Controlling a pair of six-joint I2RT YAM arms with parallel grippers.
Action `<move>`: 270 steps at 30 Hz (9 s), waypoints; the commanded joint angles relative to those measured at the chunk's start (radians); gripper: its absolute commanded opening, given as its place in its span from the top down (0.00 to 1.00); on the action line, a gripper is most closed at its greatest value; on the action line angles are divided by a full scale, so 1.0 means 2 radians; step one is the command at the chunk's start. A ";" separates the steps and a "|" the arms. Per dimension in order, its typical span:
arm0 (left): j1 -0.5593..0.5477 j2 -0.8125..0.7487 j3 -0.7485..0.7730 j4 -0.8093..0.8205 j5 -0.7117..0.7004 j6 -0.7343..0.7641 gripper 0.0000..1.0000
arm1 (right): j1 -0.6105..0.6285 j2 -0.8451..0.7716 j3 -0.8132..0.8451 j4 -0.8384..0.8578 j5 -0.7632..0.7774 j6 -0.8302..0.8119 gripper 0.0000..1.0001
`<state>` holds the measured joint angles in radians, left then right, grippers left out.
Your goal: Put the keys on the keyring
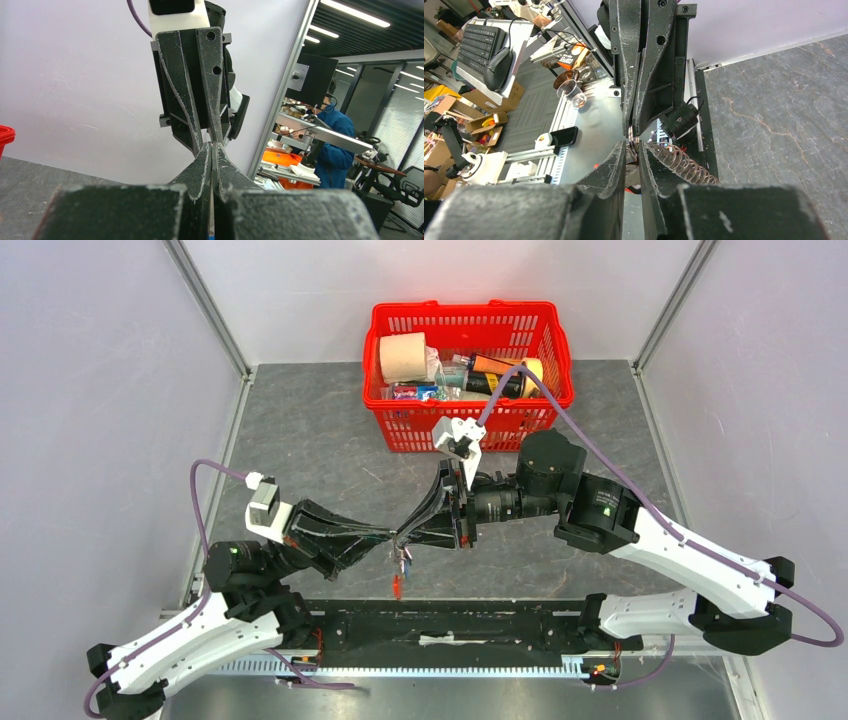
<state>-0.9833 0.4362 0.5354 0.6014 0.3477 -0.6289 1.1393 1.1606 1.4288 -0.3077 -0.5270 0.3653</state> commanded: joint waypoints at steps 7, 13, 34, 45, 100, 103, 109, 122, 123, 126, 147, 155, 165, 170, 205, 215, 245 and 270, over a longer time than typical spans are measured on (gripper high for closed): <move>0.001 -0.008 0.002 0.034 -0.014 -0.011 0.98 | 0.003 0.001 0.011 0.016 -0.009 -0.006 0.81; 0.001 -0.005 0.002 0.038 -0.012 -0.012 0.98 | 0.004 0.004 0.015 0.018 -0.009 -0.007 0.92; 0.001 -0.059 0.098 -0.286 -0.001 0.019 0.62 | 0.007 -0.019 0.011 -0.153 -0.041 -0.054 1.00; 0.001 0.029 0.137 -0.396 0.070 0.020 0.54 | 0.006 0.008 0.025 -0.208 -0.102 -0.054 1.00; 0.001 0.038 0.077 -0.337 0.182 -0.054 0.73 | 0.006 0.073 0.056 -0.223 -0.106 -0.077 1.00; 0.001 0.039 0.077 -0.337 0.182 -0.053 0.76 | 0.007 0.074 0.055 -0.223 -0.108 -0.077 1.00; 0.001 0.041 0.078 -0.336 0.182 -0.052 0.77 | 0.006 0.074 0.049 -0.223 -0.117 -0.077 1.00; 0.001 0.057 0.082 -0.336 0.183 -0.045 0.98 | 0.011 0.079 0.048 -0.238 -0.128 -0.092 1.00; 0.001 0.058 0.082 -0.336 0.181 -0.045 0.98 | 0.012 0.080 0.047 -0.240 -0.129 -0.094 1.00; 0.001 0.056 0.080 -0.334 0.176 -0.040 0.98 | 0.014 0.079 0.043 -0.243 -0.129 -0.099 1.00; 0.001 0.010 0.061 -0.225 0.139 -0.018 0.98 | 0.014 -0.003 0.033 -0.184 -0.021 -0.049 0.55; 0.001 0.023 0.083 -0.205 0.121 0.012 0.98 | 0.014 0.017 0.046 -0.174 -0.003 -0.014 0.55; 0.001 0.028 0.094 -0.220 0.086 0.041 0.98 | 0.014 0.016 0.054 -0.178 0.004 0.001 0.62; 0.001 0.018 0.096 -0.232 0.073 0.049 0.98 | 0.014 0.013 0.051 -0.181 0.008 0.000 0.63; 0.001 0.008 0.089 -0.200 0.068 0.042 0.98 | 0.014 -0.002 0.033 -0.144 0.017 0.026 1.00; 0.001 0.003 0.065 -0.120 0.055 0.038 0.98 | 0.014 -0.013 -0.025 -0.069 -0.012 0.058 1.00; 0.001 0.010 0.029 -0.024 0.017 -0.001 0.98 | 0.014 -0.048 -0.005 -0.031 0.035 -0.011 0.62; 0.001 0.018 0.019 0.002 0.007 -0.011 0.98 | 0.017 -0.025 -0.002 0.010 0.036 -0.039 0.62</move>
<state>-0.9833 0.4694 0.5789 0.5346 0.3931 -0.6243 1.1637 1.1072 1.3781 -0.3443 -0.4545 0.3122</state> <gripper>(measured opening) 0.029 0.380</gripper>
